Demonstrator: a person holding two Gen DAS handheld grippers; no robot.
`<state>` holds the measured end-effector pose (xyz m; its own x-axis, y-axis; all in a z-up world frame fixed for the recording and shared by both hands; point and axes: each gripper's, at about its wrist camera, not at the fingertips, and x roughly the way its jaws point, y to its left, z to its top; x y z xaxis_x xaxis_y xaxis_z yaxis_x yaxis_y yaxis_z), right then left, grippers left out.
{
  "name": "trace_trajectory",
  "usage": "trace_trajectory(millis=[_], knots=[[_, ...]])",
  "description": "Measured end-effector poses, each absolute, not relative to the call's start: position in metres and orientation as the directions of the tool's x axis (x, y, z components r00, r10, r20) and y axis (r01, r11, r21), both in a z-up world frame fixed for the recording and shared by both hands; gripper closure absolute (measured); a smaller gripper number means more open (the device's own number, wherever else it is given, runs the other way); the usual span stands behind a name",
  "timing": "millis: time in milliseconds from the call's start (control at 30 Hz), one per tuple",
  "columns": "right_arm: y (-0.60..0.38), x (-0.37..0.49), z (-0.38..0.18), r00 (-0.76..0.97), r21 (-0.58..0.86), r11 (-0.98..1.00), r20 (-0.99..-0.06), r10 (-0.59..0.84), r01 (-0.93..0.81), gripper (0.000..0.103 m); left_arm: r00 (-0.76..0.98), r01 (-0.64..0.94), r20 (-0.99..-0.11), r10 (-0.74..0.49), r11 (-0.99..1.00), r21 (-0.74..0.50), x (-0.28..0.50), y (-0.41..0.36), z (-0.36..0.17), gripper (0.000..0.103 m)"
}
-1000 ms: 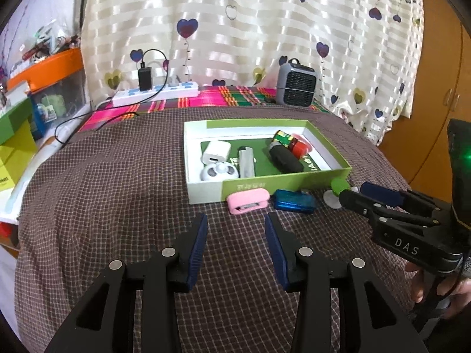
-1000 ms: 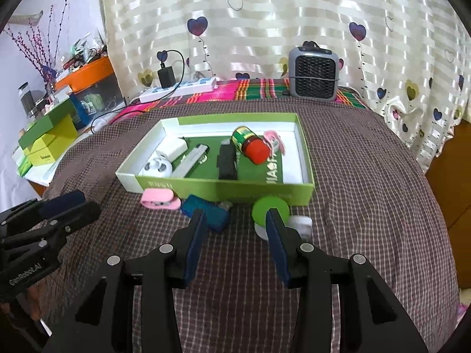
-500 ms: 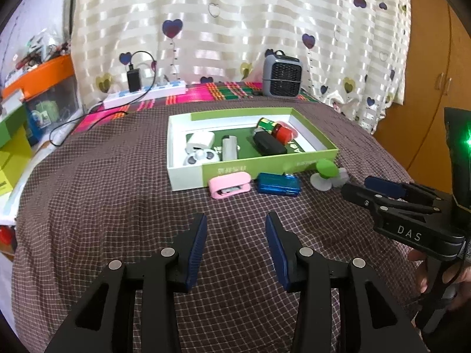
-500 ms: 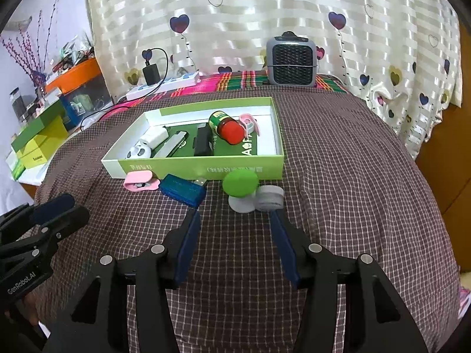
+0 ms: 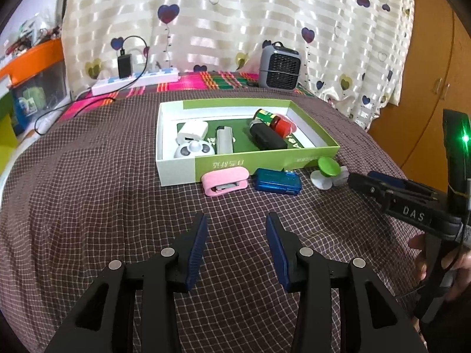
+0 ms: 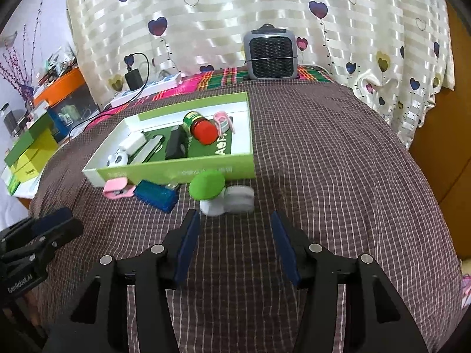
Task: Organize rigid objects
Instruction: 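Move both open grippers back out of the box toward the remaining items, then close the right gripper on the small white jar while the left gripper approaches the pink stapler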
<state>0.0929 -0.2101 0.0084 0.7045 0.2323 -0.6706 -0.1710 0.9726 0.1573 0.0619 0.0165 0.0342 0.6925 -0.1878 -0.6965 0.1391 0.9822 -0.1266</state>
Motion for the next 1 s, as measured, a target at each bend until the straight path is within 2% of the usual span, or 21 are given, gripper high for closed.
trace_trajectory(millis=[167,433,867,1000], knots=[[-0.2,0.103,0.01,0.718,0.103,0.975,-0.662,0.214,-0.195,0.051,0.682,0.127,-0.708,-0.184,0.983,-0.132,0.069,0.021,0.031,0.063],[-0.211,0.115,-0.003,0.687,0.121,0.98,-0.699,0.198,-0.16,0.051,0.658,0.129,-0.724,-0.206,0.978,-0.161,0.084,0.027,0.025,0.063],[-0.211,0.135,-0.01,0.651,0.097,0.981,-0.736,0.184,-0.167,0.051,0.619,0.155,-0.761,-0.193,0.98,-0.122,0.12,0.025,0.021,0.062],[-0.212,0.139,-0.011,0.656,0.049,0.988,-0.743,0.135,-0.147,0.051,0.62,0.161,-0.762,-0.188,0.981,-0.111,0.128,0.024,0.022,0.062]])
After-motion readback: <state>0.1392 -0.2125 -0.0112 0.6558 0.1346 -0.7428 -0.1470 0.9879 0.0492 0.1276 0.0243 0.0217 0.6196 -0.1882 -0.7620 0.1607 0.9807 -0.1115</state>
